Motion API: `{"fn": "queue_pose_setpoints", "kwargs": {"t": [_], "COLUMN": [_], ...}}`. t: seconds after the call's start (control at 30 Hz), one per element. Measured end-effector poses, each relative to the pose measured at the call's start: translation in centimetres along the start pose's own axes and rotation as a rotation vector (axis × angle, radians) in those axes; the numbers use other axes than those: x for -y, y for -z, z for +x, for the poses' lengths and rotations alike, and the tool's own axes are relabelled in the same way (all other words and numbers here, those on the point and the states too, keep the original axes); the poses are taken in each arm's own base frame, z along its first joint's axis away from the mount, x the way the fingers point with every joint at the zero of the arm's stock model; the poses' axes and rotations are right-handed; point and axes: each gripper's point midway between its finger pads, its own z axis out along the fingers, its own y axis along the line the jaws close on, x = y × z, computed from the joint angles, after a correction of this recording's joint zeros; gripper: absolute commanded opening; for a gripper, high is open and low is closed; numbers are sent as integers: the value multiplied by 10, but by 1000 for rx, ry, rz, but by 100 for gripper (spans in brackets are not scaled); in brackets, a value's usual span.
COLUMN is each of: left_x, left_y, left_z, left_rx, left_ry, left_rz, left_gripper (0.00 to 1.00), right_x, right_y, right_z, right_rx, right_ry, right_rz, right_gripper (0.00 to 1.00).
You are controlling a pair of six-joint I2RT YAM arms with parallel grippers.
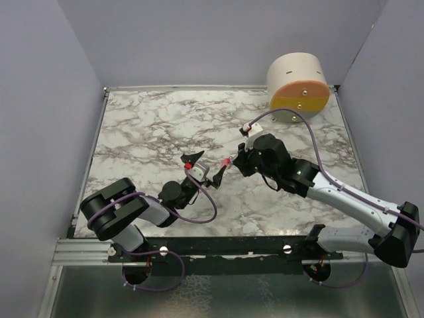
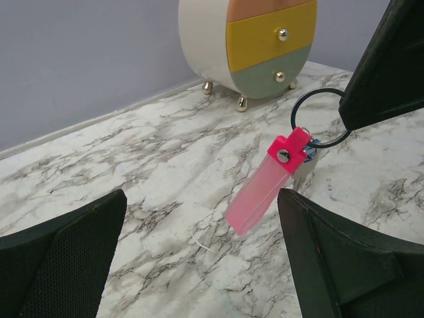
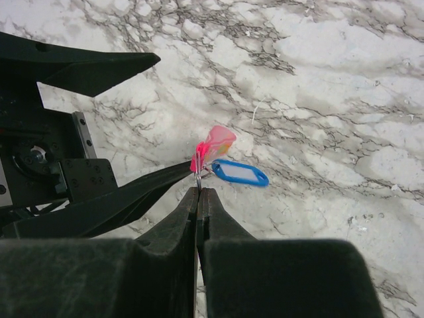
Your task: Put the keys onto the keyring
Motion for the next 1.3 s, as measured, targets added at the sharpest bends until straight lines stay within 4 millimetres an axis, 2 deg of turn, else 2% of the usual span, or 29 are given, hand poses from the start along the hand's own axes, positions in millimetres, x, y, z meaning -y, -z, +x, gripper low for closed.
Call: {"fn": "queue_pose_setpoints", "kwargs": {"t": [0.33, 0.77, 1.3], "left_x": [5, 40, 38], "left_y": [1, -8, -12], "left_z": [7, 10, 12], "left_rx": [-18, -12, -12], "left_ry": [20, 39, 5], "left_rz": [22, 199, 191], "left_gripper": [99, 99, 99], "right_x": [4, 4, 1], "right_y": [-5, -13, -14], "right_z": [15, 19, 14], "right_rx": [-85, -114, -143], "right_ry": [26, 39, 53], "right_rz": [26, 33, 31], "right_gripper": [1, 1, 1]}}
